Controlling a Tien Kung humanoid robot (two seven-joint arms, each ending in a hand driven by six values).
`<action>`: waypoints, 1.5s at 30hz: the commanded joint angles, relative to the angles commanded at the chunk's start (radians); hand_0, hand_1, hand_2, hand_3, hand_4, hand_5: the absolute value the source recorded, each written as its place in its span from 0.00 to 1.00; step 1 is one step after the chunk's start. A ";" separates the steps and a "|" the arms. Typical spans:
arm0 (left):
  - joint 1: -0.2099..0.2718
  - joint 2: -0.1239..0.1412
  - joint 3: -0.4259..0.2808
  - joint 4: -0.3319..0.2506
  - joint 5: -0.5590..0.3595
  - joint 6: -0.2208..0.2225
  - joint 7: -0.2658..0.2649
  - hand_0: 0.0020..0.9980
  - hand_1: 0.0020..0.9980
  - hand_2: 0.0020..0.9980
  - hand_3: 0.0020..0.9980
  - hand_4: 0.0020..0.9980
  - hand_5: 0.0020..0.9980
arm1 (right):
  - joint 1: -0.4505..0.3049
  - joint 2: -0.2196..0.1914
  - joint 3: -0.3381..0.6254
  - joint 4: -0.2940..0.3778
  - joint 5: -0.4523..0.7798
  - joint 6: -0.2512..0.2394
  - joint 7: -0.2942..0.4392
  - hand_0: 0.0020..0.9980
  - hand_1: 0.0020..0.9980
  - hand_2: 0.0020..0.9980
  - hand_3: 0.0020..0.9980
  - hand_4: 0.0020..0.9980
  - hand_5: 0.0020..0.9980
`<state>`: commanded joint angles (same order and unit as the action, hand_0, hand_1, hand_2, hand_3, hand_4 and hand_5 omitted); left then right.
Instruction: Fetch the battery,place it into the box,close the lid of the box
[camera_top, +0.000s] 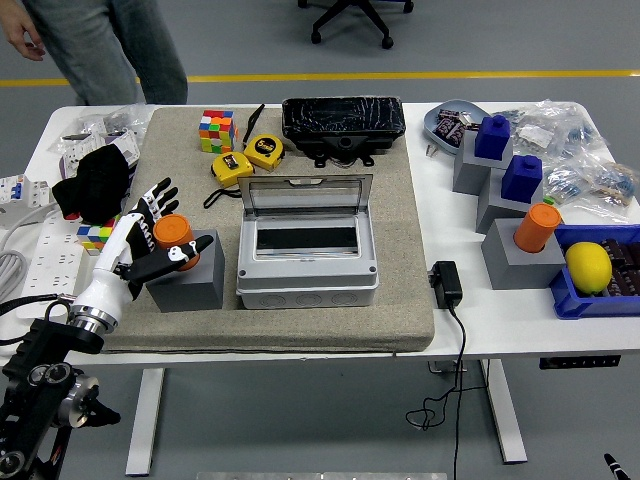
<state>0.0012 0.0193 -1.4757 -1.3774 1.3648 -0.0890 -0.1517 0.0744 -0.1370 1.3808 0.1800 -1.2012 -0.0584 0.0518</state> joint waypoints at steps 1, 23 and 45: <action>-0.001 0.000 0.002 0.000 0.003 0.003 -0.001 0.97 1.00 1.00 1.00 1.00 0.07 | 0.000 0.000 -0.001 0.000 0.001 0.000 0.000 0.88 0.84 0.79 0.83 1.00 1.00; -0.021 -0.003 0.078 0.018 -0.009 0.106 -0.036 0.73 0.85 0.80 0.84 1.00 0.00 | 0.004 -0.001 0.012 0.000 -0.005 0.000 0.001 0.88 0.84 0.78 0.83 1.00 1.00; -0.031 -0.007 0.116 0.043 -0.007 0.168 -0.048 0.53 0.63 0.53 0.56 1.00 0.00 | 0.004 -0.002 0.023 0.000 -0.010 0.000 0.002 0.88 0.84 0.78 0.83 1.00 1.00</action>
<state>-0.0302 0.0127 -1.3596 -1.3346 1.3574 0.0790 -0.1999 0.0784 -0.1391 1.4042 0.1800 -1.2117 -0.0588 0.0534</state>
